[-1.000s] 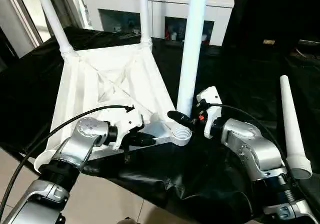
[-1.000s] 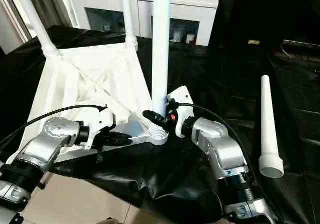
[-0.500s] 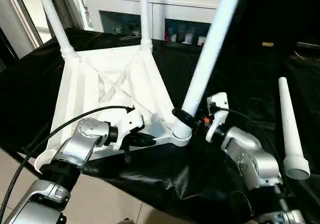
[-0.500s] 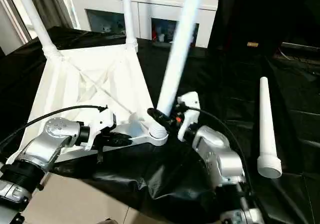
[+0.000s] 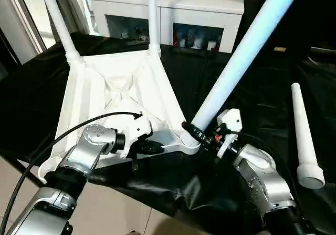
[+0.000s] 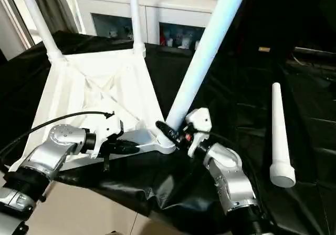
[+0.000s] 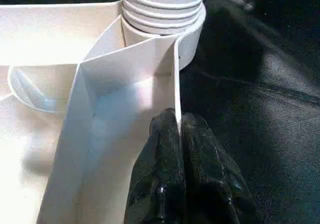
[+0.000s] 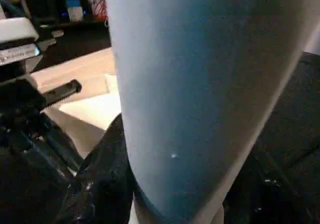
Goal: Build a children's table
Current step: Insert table leg to table base, then rotate leg to tighten
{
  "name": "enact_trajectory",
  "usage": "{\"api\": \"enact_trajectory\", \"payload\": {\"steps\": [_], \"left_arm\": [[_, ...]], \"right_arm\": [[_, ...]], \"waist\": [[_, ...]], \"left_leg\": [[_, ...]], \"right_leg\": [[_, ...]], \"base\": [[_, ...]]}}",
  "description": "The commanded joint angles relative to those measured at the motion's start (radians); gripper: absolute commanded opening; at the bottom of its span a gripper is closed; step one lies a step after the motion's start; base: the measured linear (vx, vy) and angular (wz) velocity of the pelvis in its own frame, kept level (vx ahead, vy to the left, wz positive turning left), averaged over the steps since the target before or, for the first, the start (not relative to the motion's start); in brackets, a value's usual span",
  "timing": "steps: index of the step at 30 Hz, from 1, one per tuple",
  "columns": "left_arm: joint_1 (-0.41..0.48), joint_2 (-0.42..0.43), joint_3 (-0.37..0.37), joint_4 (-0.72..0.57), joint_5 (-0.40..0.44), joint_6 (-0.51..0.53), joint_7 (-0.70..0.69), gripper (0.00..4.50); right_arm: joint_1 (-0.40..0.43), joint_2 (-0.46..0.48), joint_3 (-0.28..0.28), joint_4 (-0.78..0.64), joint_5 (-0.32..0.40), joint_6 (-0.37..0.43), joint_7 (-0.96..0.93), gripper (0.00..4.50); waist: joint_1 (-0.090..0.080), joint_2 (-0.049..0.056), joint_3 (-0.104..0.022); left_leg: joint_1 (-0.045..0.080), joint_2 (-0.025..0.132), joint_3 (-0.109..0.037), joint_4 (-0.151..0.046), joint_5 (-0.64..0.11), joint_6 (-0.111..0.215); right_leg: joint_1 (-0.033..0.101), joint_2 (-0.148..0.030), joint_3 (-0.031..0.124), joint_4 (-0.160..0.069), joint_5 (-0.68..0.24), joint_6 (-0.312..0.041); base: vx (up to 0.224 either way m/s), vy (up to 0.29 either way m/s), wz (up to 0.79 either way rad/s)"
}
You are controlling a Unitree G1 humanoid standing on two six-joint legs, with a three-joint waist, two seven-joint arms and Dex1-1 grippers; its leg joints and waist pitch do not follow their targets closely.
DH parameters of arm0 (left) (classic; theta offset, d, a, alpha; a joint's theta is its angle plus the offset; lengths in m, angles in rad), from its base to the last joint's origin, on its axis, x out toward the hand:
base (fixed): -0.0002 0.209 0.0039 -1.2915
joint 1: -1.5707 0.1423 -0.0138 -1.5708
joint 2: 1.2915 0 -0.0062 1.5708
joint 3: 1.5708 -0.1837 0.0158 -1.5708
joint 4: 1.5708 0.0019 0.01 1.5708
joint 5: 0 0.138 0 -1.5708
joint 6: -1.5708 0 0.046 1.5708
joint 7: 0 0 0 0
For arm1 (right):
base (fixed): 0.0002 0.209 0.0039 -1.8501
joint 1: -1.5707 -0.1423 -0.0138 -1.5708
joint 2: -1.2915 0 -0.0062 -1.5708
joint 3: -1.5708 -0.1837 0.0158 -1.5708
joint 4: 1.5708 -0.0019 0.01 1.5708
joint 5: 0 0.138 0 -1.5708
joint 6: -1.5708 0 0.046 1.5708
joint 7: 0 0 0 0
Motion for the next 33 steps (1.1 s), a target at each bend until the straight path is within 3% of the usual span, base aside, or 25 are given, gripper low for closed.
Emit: {"api": "enact_trajectory", "payload": {"steps": [1, 4, 5, 14, 19, 25, 33], "left_arm": [[-0.034, 0.012, 0.003, -0.005, 0.013, -0.016, 0.008, 0.00], [-0.033, 0.014, 0.001, -0.005, 0.016, -0.015, 0.005, 0.00], [-0.030, 0.018, -0.004, -0.005, 0.019, -0.012, -0.002, 0.00], [-0.025, 0.028, -0.013, -0.008, 0.023, -0.002, -0.028, 0.00], [-0.027, 0.029, -0.016, -0.004, 0.033, 0.008, -0.024, 0.00], [-0.026, 0.039, -0.028, 0.003, 0.043, 0.033, -0.038, 0.00], [-0.021, 0.047, -0.028, -0.002, 0.044, 0.041, -0.043, 0.00]], "right_arm": [[0.029, -0.028, 0.034, 0.085, -0.066, 0.078, -0.003, 1.85], [0.015, -0.032, 0.047, 0.092, -0.078, 0.111, -0.003, 1.85], [-0.012, -0.031, 0.058, 0.102, -0.081, 0.163, 0.005, 1.85], [-0.093, -0.040, 0.071, 0.134, -0.073, 0.257, 0.016, 1.85], [-0.108, -0.046, 0.090, 0.153, -0.092, 0.296, 0.029, 1.85], [-0.107, -0.049, 0.108, 0.159, -0.094, 0.332, 0.044, 1.85], [-0.131, -0.033, 0.073, 0.189, -0.063, 0.400, 0.026, 1.85]], "waist": [[-0.009, 0.003, -0.045], [-0.012, 0.003, -0.044], [-0.014, 0.002, -0.043], [-0.029, 0.001, -0.039], [-0.029, -0.001, -0.039], [-0.031, -0.001, -0.036], [-0.037, -0.002, -0.033]], "left_leg": [[0.014, 0.091, -0.049, -0.101, -0.289, -0.005], [0.011, 0.091, -0.051, -0.102, -0.290, -0.003], [0.012, 0.091, -0.052, -0.102, -0.297, -0.004], [0.015, 0.089, -0.056, -0.104, -0.347, -0.016], [0.014, 0.091, -0.056, -0.106, -0.349, -0.018], [0.018, 0.089, -0.059, -0.107, -0.385, -0.023], [0.021, 0.087, -0.063, -0.110, -0.421, -0.029]], "right_leg": [[0.029, -0.125, 0.081, -0.108, -0.452, -0.120], [0.029, -0.126, 0.080, -0.108, -0.463, -0.118], [0.028, -0.126, 0.080, -0.109, -0.473, -0.117], [0.021, -0.127, 0.078, -0.119, -0.563, -0.091], [0.019, -0.127, 0.080, -0.118, -0.552, -0.090], [0.013, -0.128, 0.078, -0.127, -0.624, -0.064], [0.008, -0.129, 0.075, -0.136, -0.677, -0.044]], "base": [[0.000, 0.000, 0.00], [0.000, 0.000, 0.00], [0.000, 0.000, 0.00], [0.000, 0.000, 0.00], [0.000, 0.000, 0.00], [0.000, 0.000, 0.00], [0.000, 0.000, 0.00]]}}
